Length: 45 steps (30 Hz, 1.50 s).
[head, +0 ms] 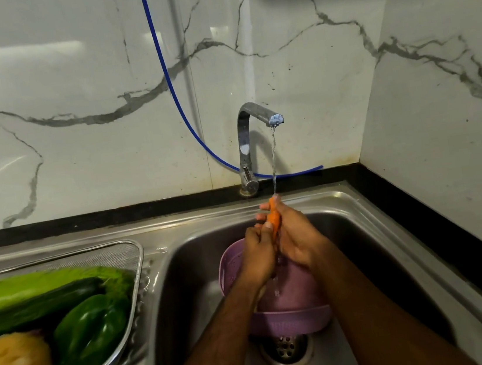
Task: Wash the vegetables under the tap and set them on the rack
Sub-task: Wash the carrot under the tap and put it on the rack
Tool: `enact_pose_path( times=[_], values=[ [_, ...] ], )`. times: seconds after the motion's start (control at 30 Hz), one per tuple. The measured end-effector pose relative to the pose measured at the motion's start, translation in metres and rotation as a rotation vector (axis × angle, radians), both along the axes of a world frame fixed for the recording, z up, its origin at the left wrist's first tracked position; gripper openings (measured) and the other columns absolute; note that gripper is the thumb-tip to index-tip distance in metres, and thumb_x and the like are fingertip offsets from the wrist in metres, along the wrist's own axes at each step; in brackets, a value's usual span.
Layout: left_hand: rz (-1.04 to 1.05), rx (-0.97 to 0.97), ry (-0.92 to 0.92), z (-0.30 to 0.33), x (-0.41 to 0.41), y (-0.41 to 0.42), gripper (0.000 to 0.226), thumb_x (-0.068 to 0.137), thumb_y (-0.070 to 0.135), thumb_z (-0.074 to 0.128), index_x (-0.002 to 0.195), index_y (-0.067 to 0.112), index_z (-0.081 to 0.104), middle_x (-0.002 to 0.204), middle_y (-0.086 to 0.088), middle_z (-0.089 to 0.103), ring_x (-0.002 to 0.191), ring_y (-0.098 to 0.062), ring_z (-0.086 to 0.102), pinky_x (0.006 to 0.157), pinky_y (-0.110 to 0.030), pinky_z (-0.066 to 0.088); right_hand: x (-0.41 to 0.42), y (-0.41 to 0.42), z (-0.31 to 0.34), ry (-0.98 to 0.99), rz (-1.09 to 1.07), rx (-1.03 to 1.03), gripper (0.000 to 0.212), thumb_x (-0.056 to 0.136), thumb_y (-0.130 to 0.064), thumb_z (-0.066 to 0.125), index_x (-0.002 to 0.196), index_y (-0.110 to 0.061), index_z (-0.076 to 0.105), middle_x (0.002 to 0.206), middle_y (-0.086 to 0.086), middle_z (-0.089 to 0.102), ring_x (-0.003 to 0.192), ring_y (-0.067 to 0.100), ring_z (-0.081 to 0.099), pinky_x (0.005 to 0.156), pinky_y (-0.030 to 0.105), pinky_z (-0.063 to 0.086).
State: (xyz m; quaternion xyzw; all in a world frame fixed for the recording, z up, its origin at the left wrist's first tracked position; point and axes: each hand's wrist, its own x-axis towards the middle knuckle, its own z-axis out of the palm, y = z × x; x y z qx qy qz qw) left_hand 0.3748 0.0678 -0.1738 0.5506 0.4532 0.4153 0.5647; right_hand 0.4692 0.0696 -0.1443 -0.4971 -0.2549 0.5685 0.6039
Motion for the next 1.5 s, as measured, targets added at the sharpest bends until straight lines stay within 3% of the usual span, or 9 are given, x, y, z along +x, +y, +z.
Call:
enact_pose_path(
  times=[0.07, 0.13, 0.27, 0.5, 0.93, 1.0, 1.13, 1.4, 1.5],
  values=[
    [0.023, 0.035, 0.007, 0.001, 0.0, 0.002, 0.025, 0.106, 0.034, 0.039, 0.099, 0.016, 0.054, 0.081, -0.003, 0.06, 0.07, -0.015, 0.055, 0.057, -0.029, 0.044, -0.003, 0.001, -0.003, -0.167, 0.006, -0.053, 0.026, 0.105, -0.035, 0.055, 0.112, -0.016, 0.071, 0.097, 0.008, 0.072, 0.093, 0.02, 0.068, 0.089, 0.041, 0.058],
    [0.034, 0.012, -0.025, 0.0, -0.001, 0.002, 0.027, 0.105, 0.026, 0.039, 0.089, 0.016, 0.058, 0.076, -0.003, 0.061, 0.069, -0.017, 0.057, 0.059, -0.031, 0.048, -0.005, 0.002, -0.005, -0.291, -0.085, -0.096, 0.021, 0.104, -0.031, 0.058, 0.107, -0.015, 0.071, 0.083, 0.008, 0.069, 0.07, 0.015, 0.067, 0.068, 0.033, 0.056],
    [-0.044, -0.008, -0.08, 0.001, -0.007, 0.0, 0.034, 0.1, 0.013, 0.042, 0.076, 0.011, 0.064, 0.06, -0.001, 0.059, 0.054, -0.012, 0.051, 0.047, -0.021, 0.04, 0.004, 0.005, -0.012, -0.324, -0.228, -0.079, 0.02, 0.099, -0.032, 0.067, 0.099, -0.013, 0.071, 0.078, 0.01, 0.071, 0.053, 0.013, 0.061, 0.054, 0.03, 0.053],
    [-0.064, -0.108, -0.194, -0.002, -0.005, 0.002, 0.03, 0.105, 0.016, 0.041, 0.091, 0.004, 0.065, 0.071, -0.009, 0.061, 0.052, -0.011, 0.051, 0.045, -0.022, 0.04, 0.01, 0.006, -0.013, -0.26, -0.341, -0.015, 0.014, 0.096, -0.029, 0.07, 0.094, -0.016, 0.076, 0.092, 0.01, 0.078, 0.094, 0.029, 0.076, 0.089, 0.052, 0.061],
    [-0.027, -0.054, -0.207, -0.009, -0.003, 0.008, 0.017, 0.097, 0.013, 0.061, 0.1, 0.0, 0.071, 0.074, -0.008, 0.068, 0.059, -0.012, 0.058, 0.057, -0.026, 0.051, 0.009, 0.006, -0.012, -0.232, -0.314, -0.051, 0.021, 0.104, -0.028, 0.057, 0.103, -0.013, 0.07, 0.101, 0.015, 0.074, 0.097, 0.03, 0.072, 0.092, 0.053, 0.06],
    [-0.014, -0.05, -0.195, -0.012, -0.003, 0.008, 0.013, 0.094, 0.009, 0.064, 0.102, 0.001, 0.07, 0.076, -0.013, 0.069, 0.06, -0.015, 0.059, 0.06, -0.029, 0.053, 0.007, 0.006, -0.009, -0.169, -0.274, -0.035, 0.026, 0.106, -0.02, 0.05, 0.113, -0.002, 0.067, 0.101, 0.018, 0.071, 0.088, 0.025, 0.069, 0.088, 0.046, 0.06],
    [0.025, -0.034, -0.16, -0.013, -0.003, 0.01, 0.017, 0.094, 0.016, 0.065, 0.095, 0.0, 0.07, 0.069, -0.012, 0.068, 0.059, -0.018, 0.059, 0.057, -0.03, 0.052, 0.004, 0.003, -0.003, 0.005, -0.206, -0.037, 0.034, 0.108, -0.015, 0.04, 0.118, 0.006, 0.064, 0.104, 0.024, 0.07, 0.083, 0.023, 0.065, 0.097, 0.053, 0.054],
    [0.008, 0.024, -0.097, -0.013, -0.008, 0.009, 0.017, 0.091, 0.005, 0.068, 0.105, 0.002, 0.058, 0.07, -0.013, 0.068, 0.056, -0.02, 0.062, 0.054, -0.031, 0.053, -0.003, 0.0, -0.001, -0.017, -0.147, -0.04, 0.022, 0.108, -0.033, 0.05, 0.111, -0.016, 0.063, 0.088, 0.005, 0.06, 0.069, 0.014, 0.059, 0.06, 0.029, 0.055],
    [-0.055, 0.043, -0.074, -0.016, -0.007, 0.007, 0.029, 0.084, -0.002, 0.073, 0.102, 0.009, 0.053, 0.079, -0.014, 0.07, 0.065, -0.028, 0.067, 0.065, -0.042, 0.059, -0.004, 0.0, 0.001, -0.172, -0.131, -0.084, 0.04, 0.104, -0.053, 0.048, 0.095, -0.015, 0.06, 0.066, 0.0, 0.05, 0.052, 0.011, 0.05, 0.046, 0.025, 0.048]
  ],
)
